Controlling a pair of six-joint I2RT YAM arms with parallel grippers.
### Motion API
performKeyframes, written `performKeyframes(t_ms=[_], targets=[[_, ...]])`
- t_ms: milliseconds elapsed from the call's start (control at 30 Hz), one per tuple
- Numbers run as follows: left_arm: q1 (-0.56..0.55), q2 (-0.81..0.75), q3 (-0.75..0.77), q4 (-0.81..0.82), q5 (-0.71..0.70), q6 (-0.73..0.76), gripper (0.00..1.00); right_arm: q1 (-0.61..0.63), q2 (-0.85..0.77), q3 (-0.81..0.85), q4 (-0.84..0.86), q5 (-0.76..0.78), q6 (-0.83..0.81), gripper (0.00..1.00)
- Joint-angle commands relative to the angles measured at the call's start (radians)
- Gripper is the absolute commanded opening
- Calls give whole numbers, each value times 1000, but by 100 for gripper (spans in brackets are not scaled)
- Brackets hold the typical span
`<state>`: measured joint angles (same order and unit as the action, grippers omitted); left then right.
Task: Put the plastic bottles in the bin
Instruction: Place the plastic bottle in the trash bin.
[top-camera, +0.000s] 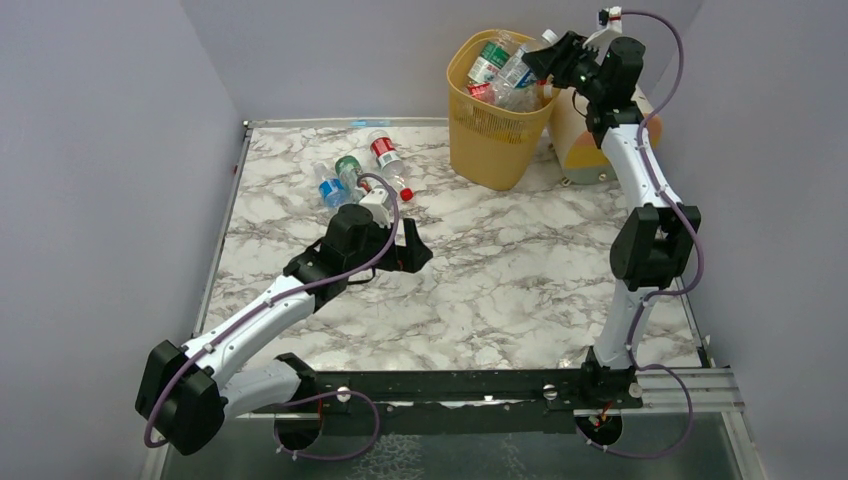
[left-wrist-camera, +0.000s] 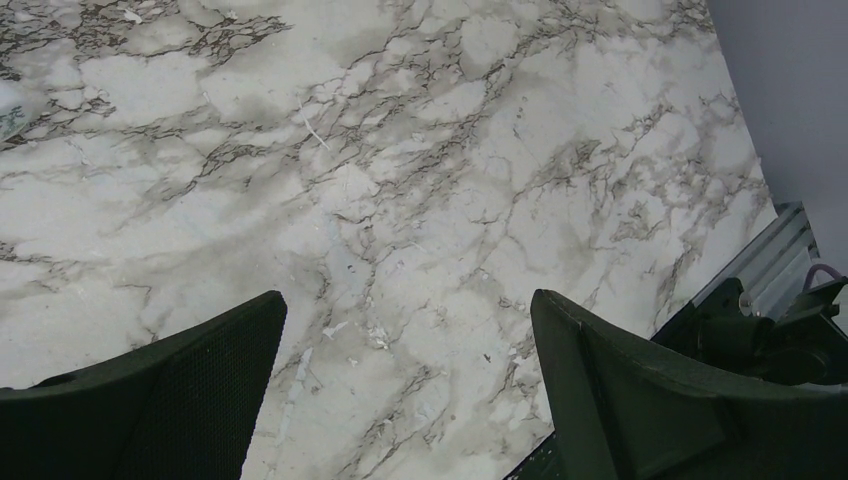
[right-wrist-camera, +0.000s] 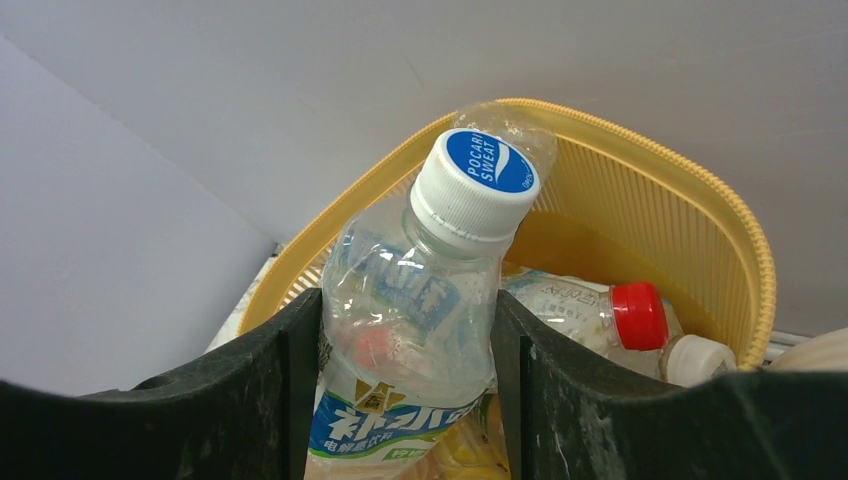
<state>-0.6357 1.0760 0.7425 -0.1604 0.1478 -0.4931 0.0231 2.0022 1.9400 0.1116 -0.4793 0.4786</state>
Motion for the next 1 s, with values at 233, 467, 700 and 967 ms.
performKeyframes(t_ms=[233,467,700,967], targets=[[30,3,-24,73,94,13,99,-5,42,-17,-24,-51,-31,59],[30,-16,-26,72,98,-6,99,-5,71,10,-47,-68,-40,61],[30,-40,-30,62,99,-31,99,-5,25,10,-138,50,-71,89],[30,-74,-20,22,94,-50,99,-6,-86,5,-221,171,-43,94]])
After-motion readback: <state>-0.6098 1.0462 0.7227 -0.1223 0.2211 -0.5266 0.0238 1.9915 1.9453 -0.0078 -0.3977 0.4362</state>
